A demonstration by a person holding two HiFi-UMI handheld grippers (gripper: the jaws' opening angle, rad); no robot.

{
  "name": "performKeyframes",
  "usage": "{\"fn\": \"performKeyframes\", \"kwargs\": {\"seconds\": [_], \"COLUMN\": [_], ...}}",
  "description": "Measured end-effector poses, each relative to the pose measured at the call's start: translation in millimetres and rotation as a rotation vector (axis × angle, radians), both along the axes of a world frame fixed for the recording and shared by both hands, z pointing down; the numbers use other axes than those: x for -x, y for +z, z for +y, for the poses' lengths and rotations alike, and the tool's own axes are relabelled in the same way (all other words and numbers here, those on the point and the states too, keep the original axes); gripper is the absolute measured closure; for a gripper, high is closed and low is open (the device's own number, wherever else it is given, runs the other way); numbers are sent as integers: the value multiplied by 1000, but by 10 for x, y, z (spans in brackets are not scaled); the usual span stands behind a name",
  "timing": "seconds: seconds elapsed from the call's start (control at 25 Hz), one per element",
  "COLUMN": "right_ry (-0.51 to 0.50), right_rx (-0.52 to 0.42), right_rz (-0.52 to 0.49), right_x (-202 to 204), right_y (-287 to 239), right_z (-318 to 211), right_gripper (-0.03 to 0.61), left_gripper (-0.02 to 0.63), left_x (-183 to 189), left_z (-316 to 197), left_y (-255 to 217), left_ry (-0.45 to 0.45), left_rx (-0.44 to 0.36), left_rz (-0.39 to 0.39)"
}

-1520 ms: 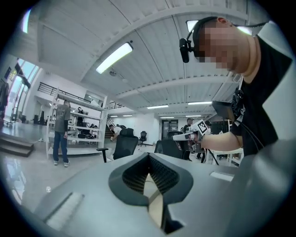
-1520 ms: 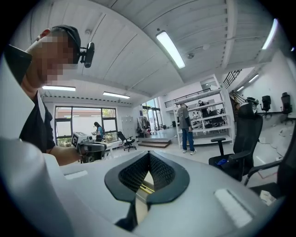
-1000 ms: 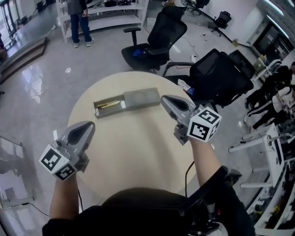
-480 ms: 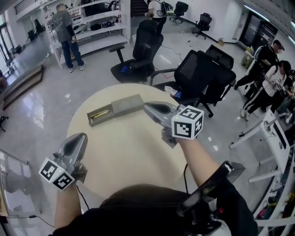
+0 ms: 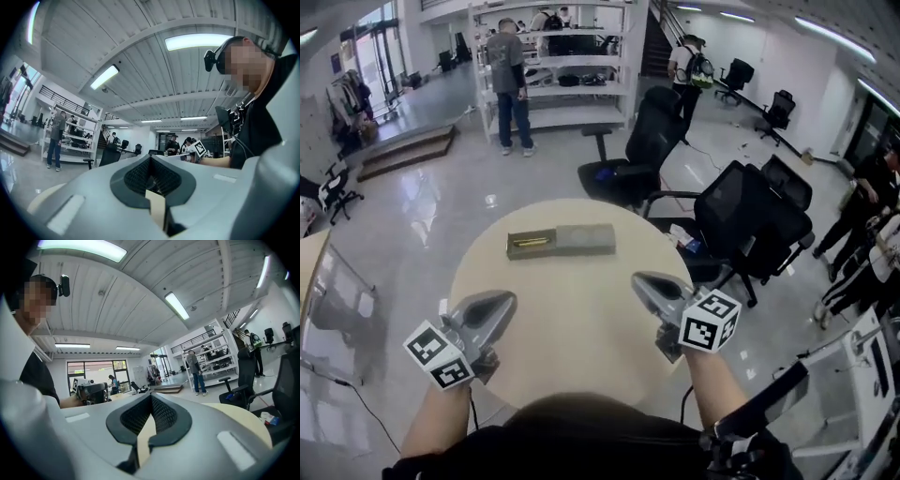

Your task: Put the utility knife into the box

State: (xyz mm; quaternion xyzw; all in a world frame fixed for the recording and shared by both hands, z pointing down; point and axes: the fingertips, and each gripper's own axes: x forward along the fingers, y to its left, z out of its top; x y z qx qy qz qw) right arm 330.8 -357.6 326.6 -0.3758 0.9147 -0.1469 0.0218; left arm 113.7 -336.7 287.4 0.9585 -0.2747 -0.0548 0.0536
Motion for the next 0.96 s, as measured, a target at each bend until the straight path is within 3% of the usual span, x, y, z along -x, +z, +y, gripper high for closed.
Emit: {"fn": "performKeyframes", "kwargs": {"seconds": [0.48, 0.96], "right_ry": [41, 67], "right_rx": [-45, -72], "right_rz": [13, 40], "right_x": [302, 374], "right_y": [-111, -175], "right_z": [202, 133], "right_gripper": [566, 566], "left_gripper": [614, 614], "left_x": [663, 733], "left_z": [1, -229], "left_y": [-176, -156], "left_ry": [-35, 5], "left_rx": [-30, -30], "left_rz": [55, 76]}}
